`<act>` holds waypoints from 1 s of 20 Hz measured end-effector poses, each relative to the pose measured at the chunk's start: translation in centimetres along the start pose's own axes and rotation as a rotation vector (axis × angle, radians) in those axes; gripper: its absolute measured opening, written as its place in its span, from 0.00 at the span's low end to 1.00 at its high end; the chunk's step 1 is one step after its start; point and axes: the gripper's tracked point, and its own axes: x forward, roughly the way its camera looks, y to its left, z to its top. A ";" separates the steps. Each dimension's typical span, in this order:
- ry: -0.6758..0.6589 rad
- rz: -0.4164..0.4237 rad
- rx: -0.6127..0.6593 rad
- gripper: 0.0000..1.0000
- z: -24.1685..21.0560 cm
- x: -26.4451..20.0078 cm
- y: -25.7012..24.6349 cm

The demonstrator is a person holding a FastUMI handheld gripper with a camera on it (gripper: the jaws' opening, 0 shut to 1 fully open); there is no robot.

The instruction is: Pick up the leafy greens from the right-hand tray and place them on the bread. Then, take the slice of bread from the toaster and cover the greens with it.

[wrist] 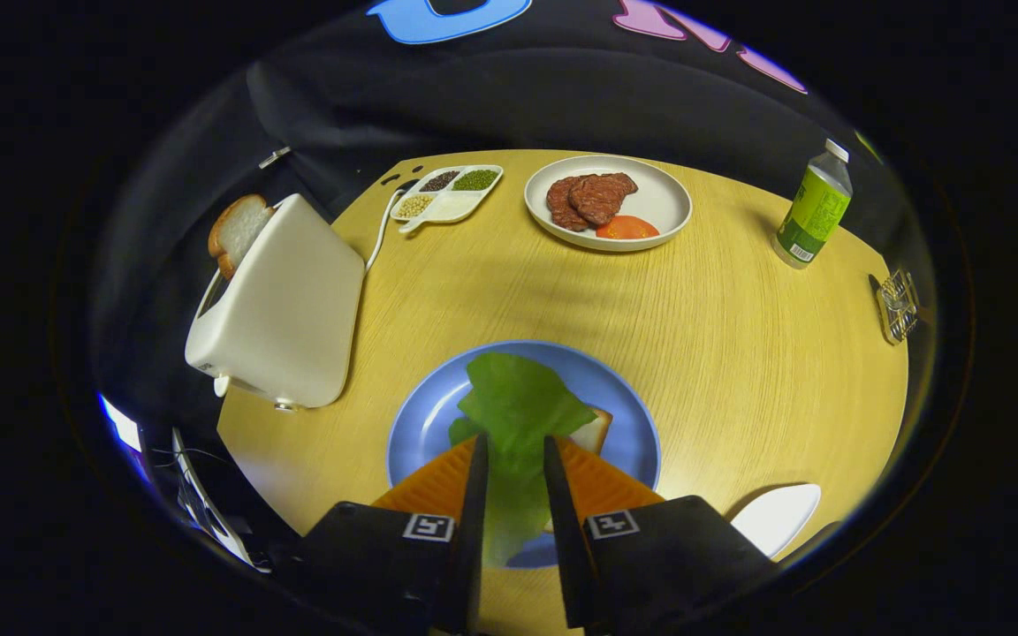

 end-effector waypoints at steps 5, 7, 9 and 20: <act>-0.013 -0.012 -0.010 0.76 0.1 -0.6 -0.1; -0.026 -0.013 -0.019 0.80 0.2 -1.0 0.2; -0.042 -0.009 -0.030 0.85 0.5 -1.6 0.6; -0.328 0.067 -0.086 0.99 11.1 -8.9 8.8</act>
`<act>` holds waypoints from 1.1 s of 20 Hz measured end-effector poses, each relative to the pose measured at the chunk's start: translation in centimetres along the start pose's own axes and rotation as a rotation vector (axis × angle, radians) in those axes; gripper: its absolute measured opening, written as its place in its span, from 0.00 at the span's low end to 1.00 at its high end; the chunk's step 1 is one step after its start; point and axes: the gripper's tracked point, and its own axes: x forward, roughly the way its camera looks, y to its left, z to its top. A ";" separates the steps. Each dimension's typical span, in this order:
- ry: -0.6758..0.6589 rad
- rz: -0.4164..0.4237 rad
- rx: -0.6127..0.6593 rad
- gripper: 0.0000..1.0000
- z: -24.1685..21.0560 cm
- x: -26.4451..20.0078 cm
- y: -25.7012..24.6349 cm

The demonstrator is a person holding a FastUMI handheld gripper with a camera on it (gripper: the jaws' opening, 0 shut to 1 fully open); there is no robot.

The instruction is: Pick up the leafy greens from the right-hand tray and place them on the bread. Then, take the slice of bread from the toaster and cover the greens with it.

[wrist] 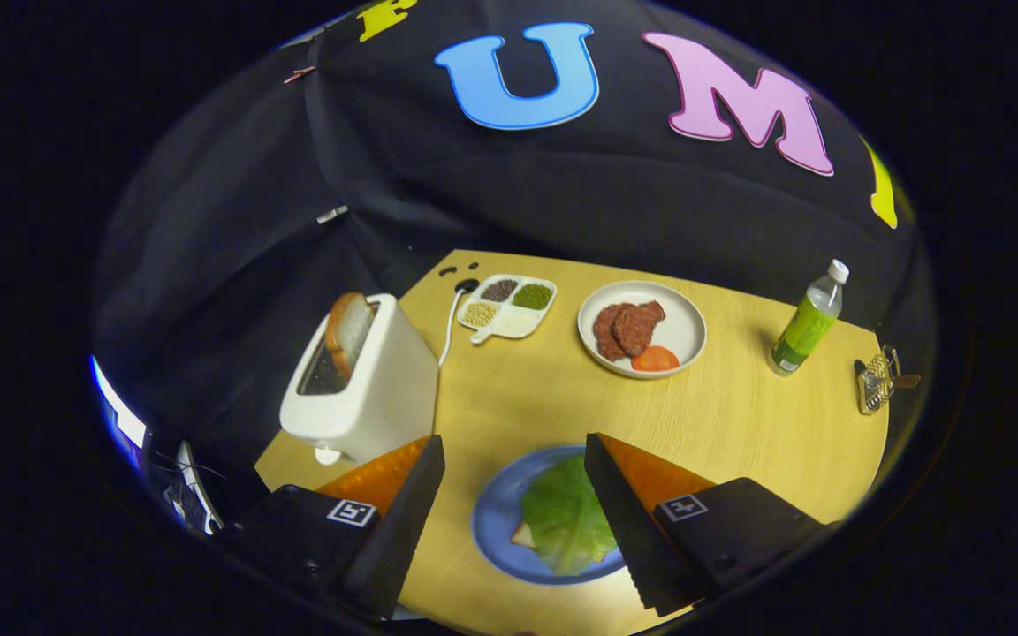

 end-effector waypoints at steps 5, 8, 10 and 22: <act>-0.061 0.012 -0.030 0.99 4.0 1.3 4.8; -0.078 0.012 -0.041 0.99 4.6 3.2 7.7; -0.076 0.017 -0.040 0.99 4.9 4.2 9.6; -0.025 0.043 -0.144 0.99 5.0 13.0 16.5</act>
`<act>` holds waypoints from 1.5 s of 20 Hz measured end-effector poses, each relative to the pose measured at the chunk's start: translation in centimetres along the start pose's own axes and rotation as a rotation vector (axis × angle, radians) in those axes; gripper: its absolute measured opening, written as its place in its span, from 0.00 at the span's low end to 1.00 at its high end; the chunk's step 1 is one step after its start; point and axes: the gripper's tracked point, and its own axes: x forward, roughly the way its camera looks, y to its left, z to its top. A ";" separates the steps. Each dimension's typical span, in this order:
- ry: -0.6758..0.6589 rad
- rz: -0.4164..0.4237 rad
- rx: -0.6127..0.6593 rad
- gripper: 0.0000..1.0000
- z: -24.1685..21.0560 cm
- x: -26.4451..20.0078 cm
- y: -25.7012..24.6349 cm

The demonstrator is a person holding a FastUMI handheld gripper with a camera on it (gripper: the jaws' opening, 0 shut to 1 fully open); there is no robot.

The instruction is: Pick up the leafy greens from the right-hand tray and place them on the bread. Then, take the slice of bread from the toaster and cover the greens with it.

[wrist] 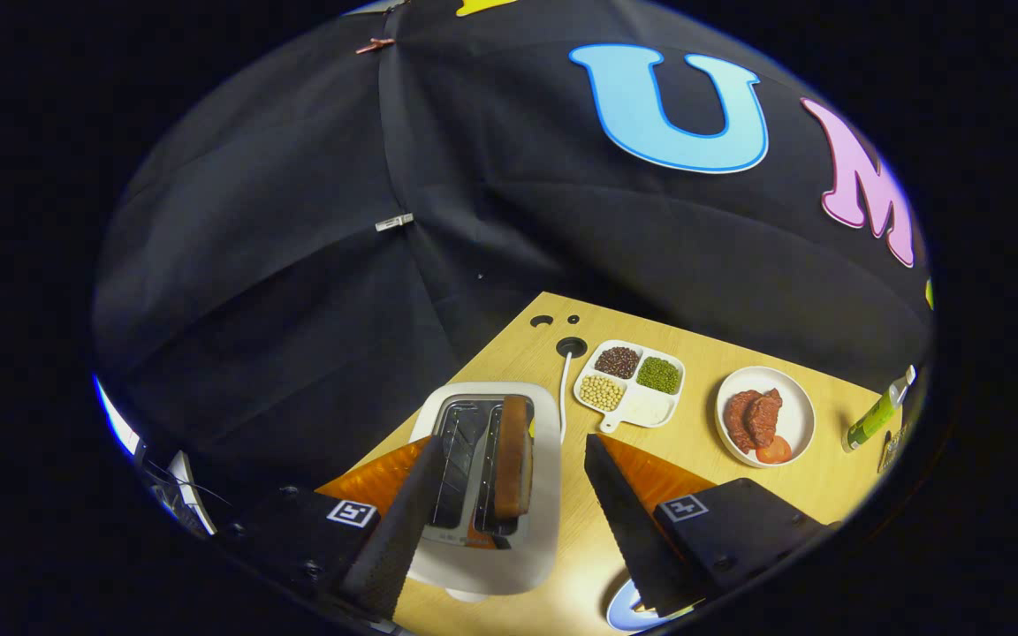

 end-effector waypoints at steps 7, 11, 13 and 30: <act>0.058 -0.006 0.008 0.73 -1.2 2.6 0.3; 0.089 -0.033 -0.002 0.32 -1.8 2.8 0.4; 0.103 -0.023 -0.016 0.16 -1.9 2.6 0.6; -0.127 -0.046 0.139 0.14 4.6 -13.6 -7.1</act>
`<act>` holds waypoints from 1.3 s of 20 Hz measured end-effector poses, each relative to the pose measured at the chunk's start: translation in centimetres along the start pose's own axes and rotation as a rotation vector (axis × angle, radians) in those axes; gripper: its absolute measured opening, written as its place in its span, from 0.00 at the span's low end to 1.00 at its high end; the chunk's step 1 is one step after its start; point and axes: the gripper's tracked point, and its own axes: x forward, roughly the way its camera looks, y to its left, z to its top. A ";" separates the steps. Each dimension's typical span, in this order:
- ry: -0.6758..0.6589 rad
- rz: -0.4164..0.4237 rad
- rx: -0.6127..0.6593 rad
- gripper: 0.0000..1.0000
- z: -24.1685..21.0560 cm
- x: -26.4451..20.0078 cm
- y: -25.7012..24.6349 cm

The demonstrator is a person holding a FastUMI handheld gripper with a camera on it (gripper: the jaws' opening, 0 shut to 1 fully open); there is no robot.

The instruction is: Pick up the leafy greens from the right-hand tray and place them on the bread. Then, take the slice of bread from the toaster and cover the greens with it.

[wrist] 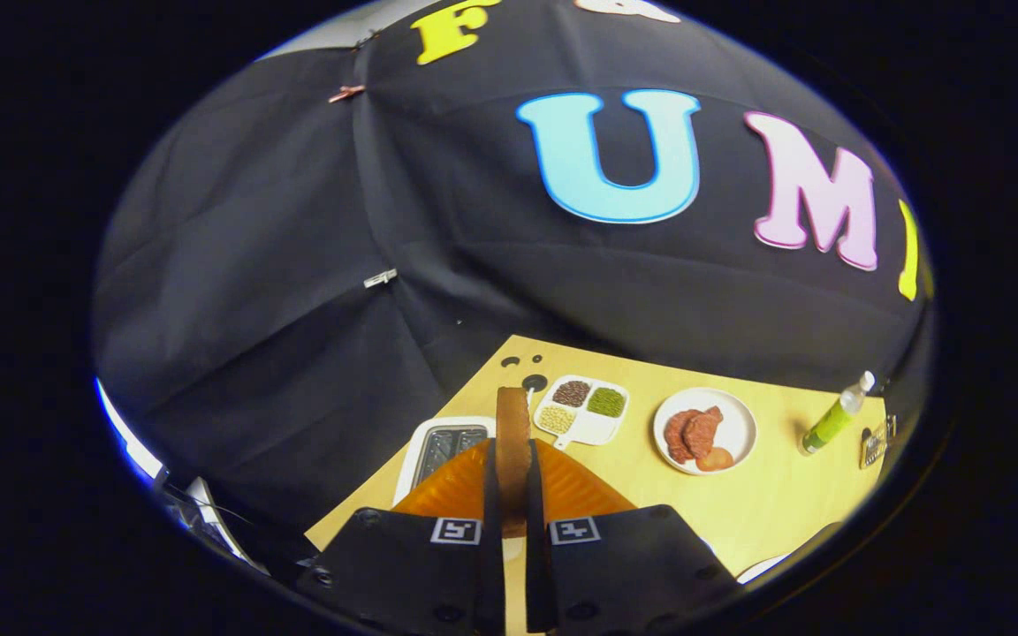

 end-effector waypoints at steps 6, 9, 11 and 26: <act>0.095 -0.017 0.144 0.13 -6.6 -2.1 -7.6; 0.145 -0.014 0.196 0.13 -10.8 -2.0 -9.7; 0.174 -0.005 0.235 0.14 -13.5 -1.7 -10.7; 0.270 -0.016 0.356 0.19 -23.1 0.3 -17.6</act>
